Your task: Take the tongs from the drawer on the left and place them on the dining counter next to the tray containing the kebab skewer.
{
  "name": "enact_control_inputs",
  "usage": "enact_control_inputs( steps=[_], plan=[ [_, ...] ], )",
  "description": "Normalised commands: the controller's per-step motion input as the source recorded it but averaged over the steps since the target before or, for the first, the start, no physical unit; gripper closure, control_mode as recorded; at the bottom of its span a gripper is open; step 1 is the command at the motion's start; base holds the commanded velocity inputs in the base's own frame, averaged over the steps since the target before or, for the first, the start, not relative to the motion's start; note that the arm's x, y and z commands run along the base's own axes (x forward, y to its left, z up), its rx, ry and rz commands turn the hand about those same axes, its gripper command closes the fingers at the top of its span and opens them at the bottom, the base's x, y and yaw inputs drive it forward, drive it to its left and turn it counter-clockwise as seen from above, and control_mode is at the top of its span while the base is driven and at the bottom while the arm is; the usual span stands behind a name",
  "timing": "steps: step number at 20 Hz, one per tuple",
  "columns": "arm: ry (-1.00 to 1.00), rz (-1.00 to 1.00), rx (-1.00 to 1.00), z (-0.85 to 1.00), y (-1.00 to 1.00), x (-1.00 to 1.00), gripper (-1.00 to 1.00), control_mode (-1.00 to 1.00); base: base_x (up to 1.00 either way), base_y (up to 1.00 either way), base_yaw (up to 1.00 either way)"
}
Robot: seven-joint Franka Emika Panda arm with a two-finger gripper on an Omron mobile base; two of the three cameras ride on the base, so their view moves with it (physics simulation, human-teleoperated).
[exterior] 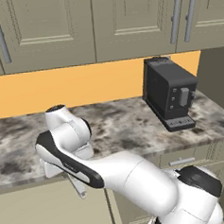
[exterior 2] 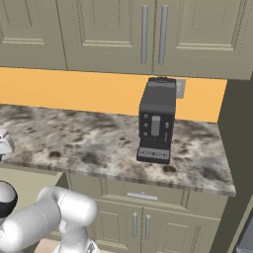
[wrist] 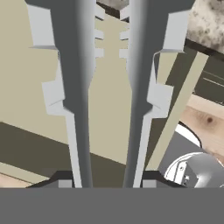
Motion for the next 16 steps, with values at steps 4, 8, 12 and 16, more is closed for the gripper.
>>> enact_control_inputs(
  steps=[4,8,12,16],
  plan=[
    [0.00,0.09,0.00,0.11,-0.36,0.41,1.00,-1.00,0.00,0.00,0.00],
    [0.00,0.10,0.00,0.20,-0.40,0.72,1.00,-1.00,0.00,0.00,0.00],
    [0.02,0.07,0.00,0.13,-0.37,0.58,1.00,-1.00,0.00,0.00,0.00],
    [0.02,0.01,0.00,0.00,-0.25,0.27,1.00,-1.00,0.00,0.00,0.00]
  ],
)
